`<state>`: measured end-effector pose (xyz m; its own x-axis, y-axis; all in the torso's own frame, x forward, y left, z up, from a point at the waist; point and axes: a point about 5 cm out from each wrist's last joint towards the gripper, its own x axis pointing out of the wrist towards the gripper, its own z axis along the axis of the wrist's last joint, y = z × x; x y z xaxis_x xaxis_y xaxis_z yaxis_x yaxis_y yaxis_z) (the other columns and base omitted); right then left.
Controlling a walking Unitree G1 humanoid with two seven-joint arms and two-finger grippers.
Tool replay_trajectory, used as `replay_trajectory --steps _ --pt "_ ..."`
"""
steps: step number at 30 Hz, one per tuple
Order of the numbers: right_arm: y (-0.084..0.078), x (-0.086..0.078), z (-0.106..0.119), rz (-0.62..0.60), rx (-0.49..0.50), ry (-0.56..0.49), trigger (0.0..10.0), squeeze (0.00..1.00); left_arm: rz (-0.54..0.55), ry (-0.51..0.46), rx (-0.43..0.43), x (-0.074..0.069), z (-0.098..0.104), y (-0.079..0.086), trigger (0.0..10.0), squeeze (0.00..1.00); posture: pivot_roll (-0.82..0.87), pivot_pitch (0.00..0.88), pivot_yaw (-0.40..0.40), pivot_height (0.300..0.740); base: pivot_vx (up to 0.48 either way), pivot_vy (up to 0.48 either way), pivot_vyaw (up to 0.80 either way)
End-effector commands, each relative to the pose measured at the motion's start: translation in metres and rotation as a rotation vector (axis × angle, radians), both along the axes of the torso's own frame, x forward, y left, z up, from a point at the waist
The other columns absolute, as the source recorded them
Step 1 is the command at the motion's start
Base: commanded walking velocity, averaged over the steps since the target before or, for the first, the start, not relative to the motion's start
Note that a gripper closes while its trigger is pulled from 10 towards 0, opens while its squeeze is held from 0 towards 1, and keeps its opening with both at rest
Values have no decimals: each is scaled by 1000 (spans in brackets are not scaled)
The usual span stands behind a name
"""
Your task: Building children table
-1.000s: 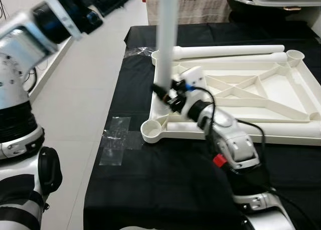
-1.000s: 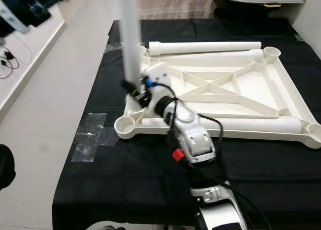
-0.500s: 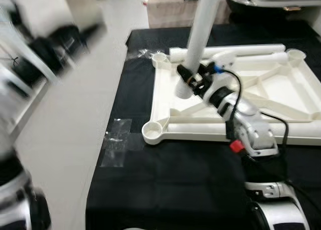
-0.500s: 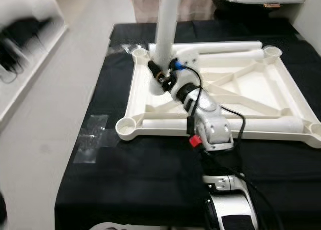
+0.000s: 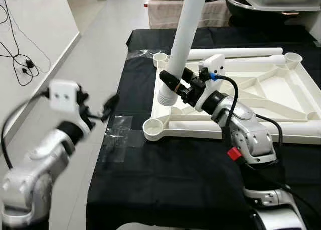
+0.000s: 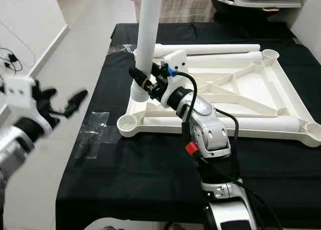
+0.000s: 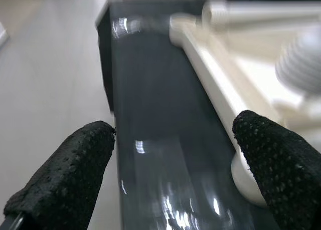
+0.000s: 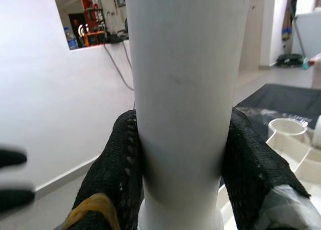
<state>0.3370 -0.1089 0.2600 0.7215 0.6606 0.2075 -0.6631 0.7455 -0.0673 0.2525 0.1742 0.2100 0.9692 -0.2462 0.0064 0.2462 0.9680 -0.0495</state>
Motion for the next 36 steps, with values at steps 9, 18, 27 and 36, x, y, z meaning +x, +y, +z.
replay_trajectory --steps 9,18,27,36 --pt "20 -9 -24 58 -26 75 10000 0 34 -20 48 1 -21 -32 10000 0 35 197 1 740 0 0 0" --pt "25 -13 -19 103 -29 47 10000 0 9 -95 116 3 -18 -40 10000 0 36 207 -1 740 0 0 0" --pt "28 -12 -20 123 -26 41 10000 0 34 -30 125 -1 -40 -43 10000 0 51 170 -14 740 0 0 0" --pt "31 -12 -17 111 -19 20 10000 0 47 -67 124 9 -30 -41 10000 0 56 152 6 740 0 0 0"
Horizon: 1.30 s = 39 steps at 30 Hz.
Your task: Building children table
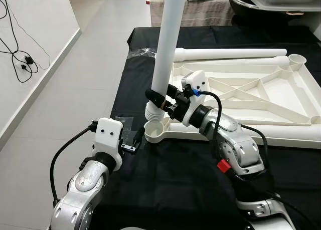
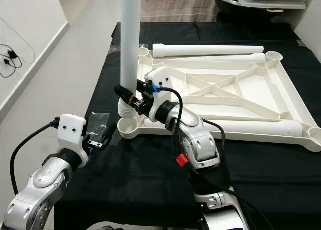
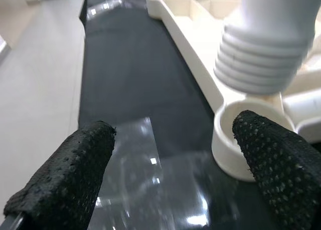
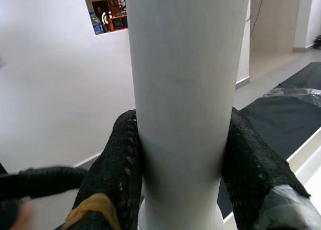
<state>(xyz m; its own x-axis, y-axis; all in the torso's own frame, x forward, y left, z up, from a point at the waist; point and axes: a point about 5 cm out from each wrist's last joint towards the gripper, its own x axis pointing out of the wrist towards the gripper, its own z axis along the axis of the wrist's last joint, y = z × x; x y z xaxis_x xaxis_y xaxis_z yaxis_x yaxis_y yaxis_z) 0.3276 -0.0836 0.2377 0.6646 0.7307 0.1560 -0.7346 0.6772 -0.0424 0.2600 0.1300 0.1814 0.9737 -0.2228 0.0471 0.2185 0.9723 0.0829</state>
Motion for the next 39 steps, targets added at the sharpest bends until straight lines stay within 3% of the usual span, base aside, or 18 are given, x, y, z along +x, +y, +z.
replay_trajectory --steps 1,7,21,39 --pt "5 -3 5 10 1 -35 10000 0 25 -11 5 5 3 4 10000 0 54 154 9 740 0 0 0" --pt "4 -3 5 -6 0 -36 10000 0 21 -41 -5 11 12 4 10000 0 56 160 13 740 0 0 0" --pt "6 -3 3 -18 -2 -29 10000 0 2 -34 -16 13 12 -2 10000 0 50 168 12 740 0 0 0" --pt "7 -6 3 -23 -13 -29 10000 0 -11 -29 -29 14 12 -7 10000 0 38 187 7 740 -255 0 0"
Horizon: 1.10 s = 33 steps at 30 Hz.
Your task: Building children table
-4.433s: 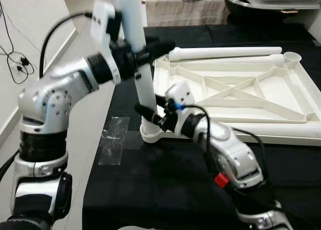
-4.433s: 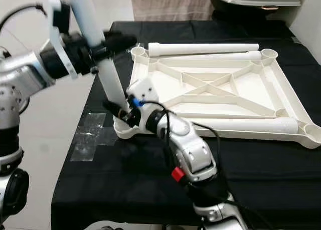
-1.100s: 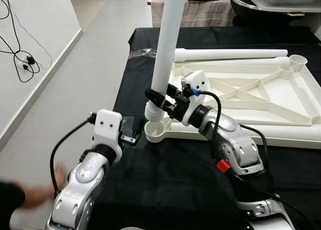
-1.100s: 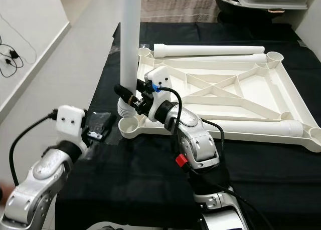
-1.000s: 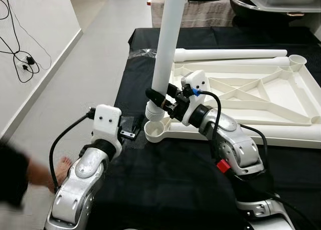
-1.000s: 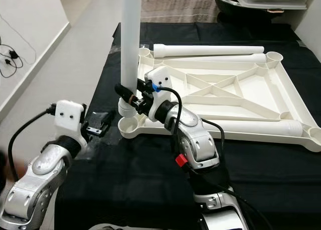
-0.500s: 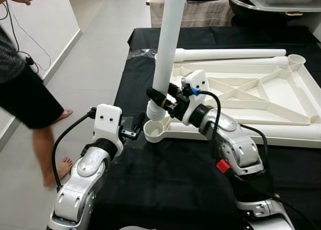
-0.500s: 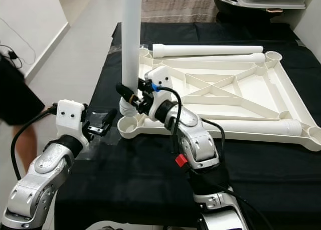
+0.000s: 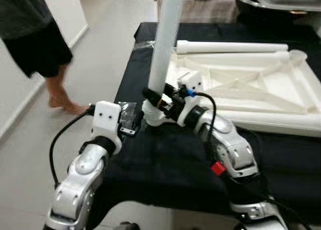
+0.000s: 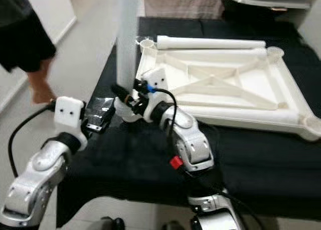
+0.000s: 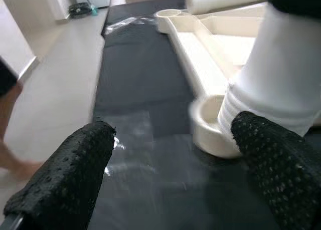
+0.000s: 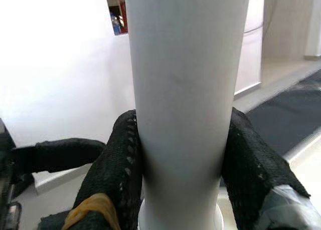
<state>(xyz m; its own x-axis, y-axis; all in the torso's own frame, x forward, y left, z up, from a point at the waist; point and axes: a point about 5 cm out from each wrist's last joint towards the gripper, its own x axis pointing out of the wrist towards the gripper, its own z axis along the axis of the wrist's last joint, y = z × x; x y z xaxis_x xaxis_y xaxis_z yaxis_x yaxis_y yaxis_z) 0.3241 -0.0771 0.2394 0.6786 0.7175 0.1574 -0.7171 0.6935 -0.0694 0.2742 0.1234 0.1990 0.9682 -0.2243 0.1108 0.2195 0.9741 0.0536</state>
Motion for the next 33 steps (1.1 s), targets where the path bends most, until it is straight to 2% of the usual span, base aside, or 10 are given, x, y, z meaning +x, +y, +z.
replay_trajectory --steps 1,6,14,18,21,24,26,31,33 --pt "0 -2 2 1 5 -8 10000 0 -5 26 5 0 -5 0 10000 0 38 187 7 740 0 0 0" --pt "1 -2 2 -4 4 -9 10000 0 -5 30 -58 2 -3 1 10000 0 34 188 9 740 0 0 0" --pt "1 -1 1 -17 3 -8 10000 0 -19 16 -46 3 -4 2 10000 0 33 184 11 740 0 0 0" --pt "1 -1 0 -28 2 -5 10000 0 17 21 -51 2 -7 5 10000 0 34 187 11 740 0 0 0" --pt "0 1 1 -38 4 -11 10000 0 58 3 -25 5 -7 7 10000 0 35 188 17 740 0 0 0" --pt "0 1 1 -38 4 -14 10000 0 44 5 -39 5 -7 8 10000 0 34 191 13 740 0 0 0" --pt "-1 0 2 -37 -13 -36 10000 0 4 11 -63 3 -8 7 10000 0 33 190 13 740 131 0 794" --pt "-2 -1 4 -33 -16 -48 10000 0 -13 12 -89 2 -7 6 10000 0 30 193 16 740 277 0 795" --pt "-3 1 7 -42 -11 -55 10000 0 -24 14 -117 2 -5 5 10000 0 27 199 15 740 328 0 0"
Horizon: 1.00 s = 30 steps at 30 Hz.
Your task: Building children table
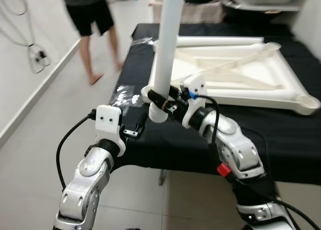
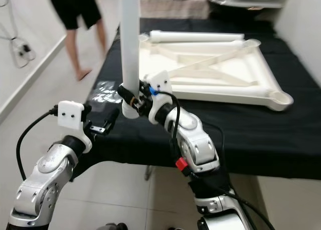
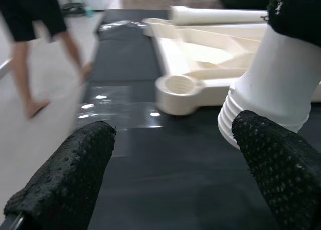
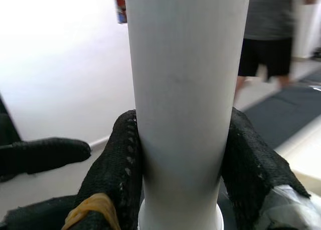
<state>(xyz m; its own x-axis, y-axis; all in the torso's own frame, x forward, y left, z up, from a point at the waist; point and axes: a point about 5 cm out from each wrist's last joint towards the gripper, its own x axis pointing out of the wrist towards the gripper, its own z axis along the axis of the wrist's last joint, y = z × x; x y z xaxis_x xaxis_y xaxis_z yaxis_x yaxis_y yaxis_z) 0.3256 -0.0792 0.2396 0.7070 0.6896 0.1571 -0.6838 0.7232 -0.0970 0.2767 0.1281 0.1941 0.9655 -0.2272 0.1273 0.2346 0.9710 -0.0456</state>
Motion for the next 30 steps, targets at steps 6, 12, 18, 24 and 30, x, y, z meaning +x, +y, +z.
replay_trajectory --steps 6,12,18,24,30 --pt "-4 0 12 -20 39 -52 10000 0 -34 -1 -19 0 1 -6 10000 0 22 198 14 740 319 0 87" --pt "-2 0 13 13 54 -38 10000 0 -49 -11 -27 0 3 -10 10000 0 19 198 12 740 100 0 0" --pt "-2 -3 15 85 51 -59 10000 0 -145 23 46 -11 -14 -19 10000 0 21 208 14 740 0 0 0" --pt "0 -6 21 143 22 -106 10000 0 -208 97 58 -33 -35 -19 10000 0 26 227 8 740 0 0 0" --pt "0 1 24 159 -27 -135 10000 0 -148 143 108 -46 -46 -5 10000 0 47 236 -5 740 0 0 0"
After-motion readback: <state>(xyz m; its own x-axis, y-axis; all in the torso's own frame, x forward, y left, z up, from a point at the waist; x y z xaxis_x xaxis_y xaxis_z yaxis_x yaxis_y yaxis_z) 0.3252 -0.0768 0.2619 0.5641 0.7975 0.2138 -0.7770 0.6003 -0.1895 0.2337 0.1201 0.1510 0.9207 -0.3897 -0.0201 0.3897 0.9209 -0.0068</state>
